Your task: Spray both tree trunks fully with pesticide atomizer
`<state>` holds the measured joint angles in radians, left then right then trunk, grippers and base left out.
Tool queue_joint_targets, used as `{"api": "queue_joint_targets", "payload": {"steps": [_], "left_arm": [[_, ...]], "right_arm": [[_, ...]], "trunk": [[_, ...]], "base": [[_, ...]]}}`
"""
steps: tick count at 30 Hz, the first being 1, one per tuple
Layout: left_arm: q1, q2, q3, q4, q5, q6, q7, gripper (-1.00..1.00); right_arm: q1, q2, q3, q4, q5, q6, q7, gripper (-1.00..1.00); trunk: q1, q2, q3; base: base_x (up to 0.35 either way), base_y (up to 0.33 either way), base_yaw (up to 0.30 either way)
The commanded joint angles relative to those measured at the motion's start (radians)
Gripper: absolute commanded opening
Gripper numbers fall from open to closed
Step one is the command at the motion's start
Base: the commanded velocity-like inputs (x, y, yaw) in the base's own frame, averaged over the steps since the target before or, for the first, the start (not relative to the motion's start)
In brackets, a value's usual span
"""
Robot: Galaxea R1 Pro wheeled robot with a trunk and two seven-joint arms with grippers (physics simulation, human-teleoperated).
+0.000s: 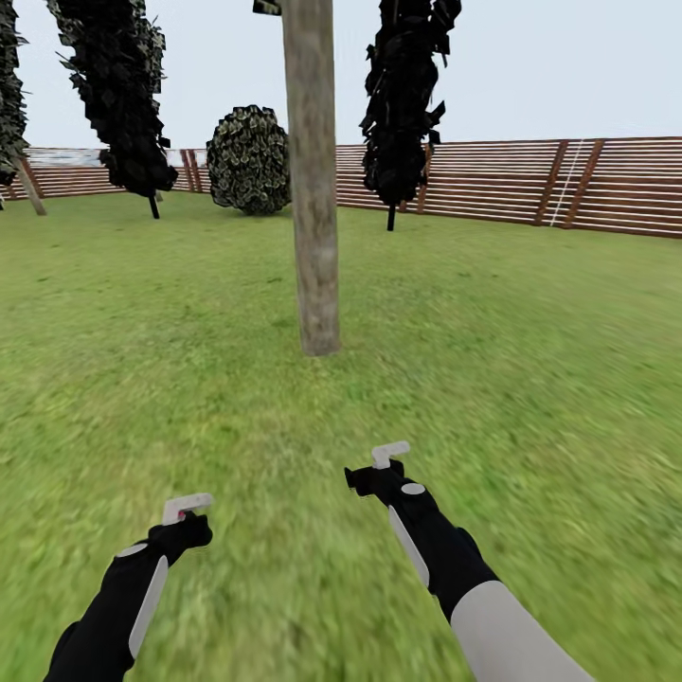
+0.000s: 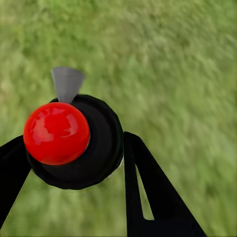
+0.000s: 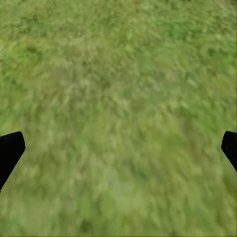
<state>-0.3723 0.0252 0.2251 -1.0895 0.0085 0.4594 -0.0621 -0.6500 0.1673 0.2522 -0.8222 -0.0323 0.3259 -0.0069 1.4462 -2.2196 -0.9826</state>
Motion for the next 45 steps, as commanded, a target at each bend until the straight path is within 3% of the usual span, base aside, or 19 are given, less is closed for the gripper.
{"api": "queue_joint_targets", "payload": {"steps": [1, 27, 45], "left_arm": [[0.0, 0.0, 0.002, -0.001, 0.001, 0.005, -0.005, -1.0], [0.0, -0.001, 0.0, 0.0, 0.001, 0.005, -0.005, -1.0], [0.0, -0.001, -0.006, 0.0, 0.0, 0.004, -0.005, -1.0]], "right_arm": [[0.0, 0.0, 0.001, -0.002, -0.003, 0.005, -0.001, 1.0], [0.0, 0.0, 0.001, 0.0, -0.003, 0.005, -0.001, 1.0], [0.0, 0.0, 0.001, 0.007, -0.003, 0.005, -0.002, 1.0]], "trunk": [[0.0, 0.0, -0.001], [0.0, 0.0, -0.001], [0.0, 0.0, -0.001]], "base": [[0.336, 0.129, 0.0], [0.336, 0.123, 0.0], [0.3, -0.111, 0.0]]}}
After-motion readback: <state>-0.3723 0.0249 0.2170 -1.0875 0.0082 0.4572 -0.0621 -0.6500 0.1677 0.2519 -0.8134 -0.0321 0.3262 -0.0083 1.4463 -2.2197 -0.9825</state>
